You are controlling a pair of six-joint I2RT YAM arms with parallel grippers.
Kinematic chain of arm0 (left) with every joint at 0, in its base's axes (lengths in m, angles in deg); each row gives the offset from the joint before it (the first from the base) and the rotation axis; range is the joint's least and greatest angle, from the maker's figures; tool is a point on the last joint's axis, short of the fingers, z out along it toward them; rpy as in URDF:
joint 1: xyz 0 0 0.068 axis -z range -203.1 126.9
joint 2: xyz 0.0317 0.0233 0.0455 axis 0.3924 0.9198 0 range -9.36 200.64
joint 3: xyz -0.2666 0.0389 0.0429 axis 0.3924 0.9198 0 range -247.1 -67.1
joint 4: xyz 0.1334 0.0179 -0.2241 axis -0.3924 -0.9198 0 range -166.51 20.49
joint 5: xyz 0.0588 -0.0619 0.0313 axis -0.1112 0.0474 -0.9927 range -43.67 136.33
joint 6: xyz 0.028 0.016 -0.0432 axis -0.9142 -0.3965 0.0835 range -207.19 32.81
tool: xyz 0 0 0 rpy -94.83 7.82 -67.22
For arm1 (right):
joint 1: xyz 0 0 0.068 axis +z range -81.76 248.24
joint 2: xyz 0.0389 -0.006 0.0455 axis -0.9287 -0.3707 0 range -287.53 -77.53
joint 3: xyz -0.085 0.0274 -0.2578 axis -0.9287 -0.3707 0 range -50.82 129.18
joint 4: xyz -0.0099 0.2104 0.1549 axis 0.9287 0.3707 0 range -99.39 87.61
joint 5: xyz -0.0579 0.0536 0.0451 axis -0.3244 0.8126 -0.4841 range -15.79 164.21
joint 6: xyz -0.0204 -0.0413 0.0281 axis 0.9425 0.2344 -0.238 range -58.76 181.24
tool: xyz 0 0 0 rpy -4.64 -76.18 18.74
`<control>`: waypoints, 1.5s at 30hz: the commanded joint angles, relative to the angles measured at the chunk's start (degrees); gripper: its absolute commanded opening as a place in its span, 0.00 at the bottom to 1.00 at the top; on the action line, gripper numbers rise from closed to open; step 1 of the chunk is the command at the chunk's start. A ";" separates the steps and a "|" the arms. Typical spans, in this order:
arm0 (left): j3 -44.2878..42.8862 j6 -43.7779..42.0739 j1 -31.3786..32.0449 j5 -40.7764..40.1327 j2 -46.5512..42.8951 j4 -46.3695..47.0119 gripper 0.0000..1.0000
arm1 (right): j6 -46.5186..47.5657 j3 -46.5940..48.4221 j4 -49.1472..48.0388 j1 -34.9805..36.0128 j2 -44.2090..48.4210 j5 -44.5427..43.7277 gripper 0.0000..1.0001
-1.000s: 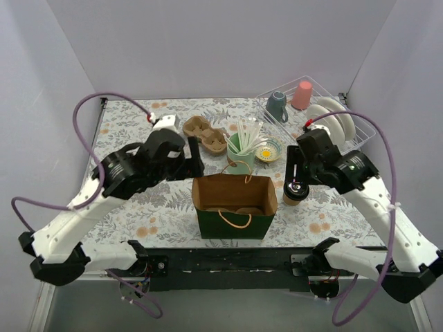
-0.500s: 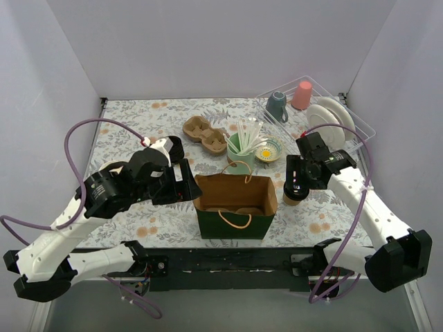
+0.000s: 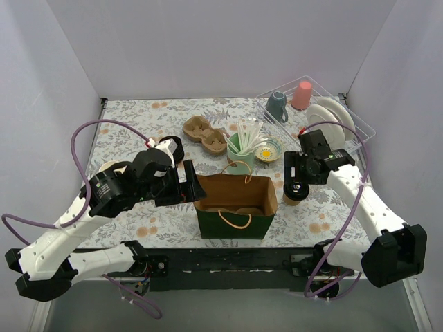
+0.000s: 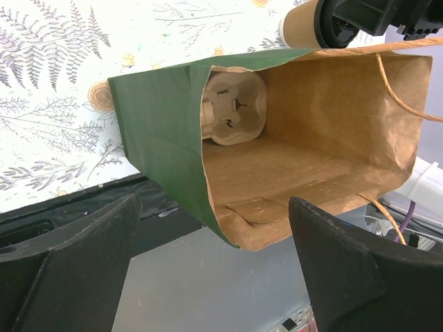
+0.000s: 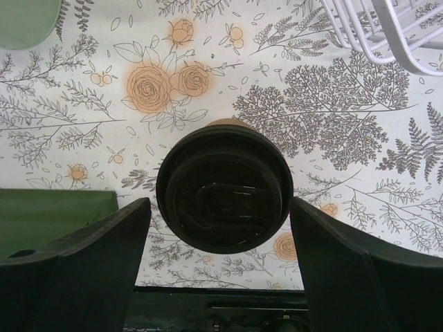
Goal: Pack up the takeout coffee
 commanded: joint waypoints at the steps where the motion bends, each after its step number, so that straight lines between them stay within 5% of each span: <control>1: -1.58 -0.77 0.00 -0.73 0.09 -0.61 0.88 | 1.26 -1.56 -2.39 -0.26 -1.03 -0.67 0.88; 15: -2.99 -0.60 0.09 -2.75 -0.35 -2.19 0.88 | 1.96 -5.09 -5.12 -0.35 -1.12 -0.23 0.75; 23: -4.05 1.69 0.00 -9.52 1.40 -5.45 0.70 | 4.24 1.76 -0.73 -0.35 1.07 -0.32 0.56; 28: -3.78 1.51 0.00 -11.19 3.51 -2.99 0.56 | 4.95 16.04 6.21 -0.44 2.75 1.60 0.53; 38: -3.52 -2.09 0.00 -7.25 7.21 2.11 0.36 | 9.17 43.30 9.21 -0.35 5.74 22.42 0.48; 43: -3.34 -3.66 0.00 -6.01 7.29 3.08 0.25 | 6.01 51.07 6.14 -0.26 3.80 36.13 0.47; 45: -3.26 -4.37 -0.09 -5.92 7.56 3.43 0.13 | 3.12 49.86 0.70 -0.17 4.32 43.86 0.47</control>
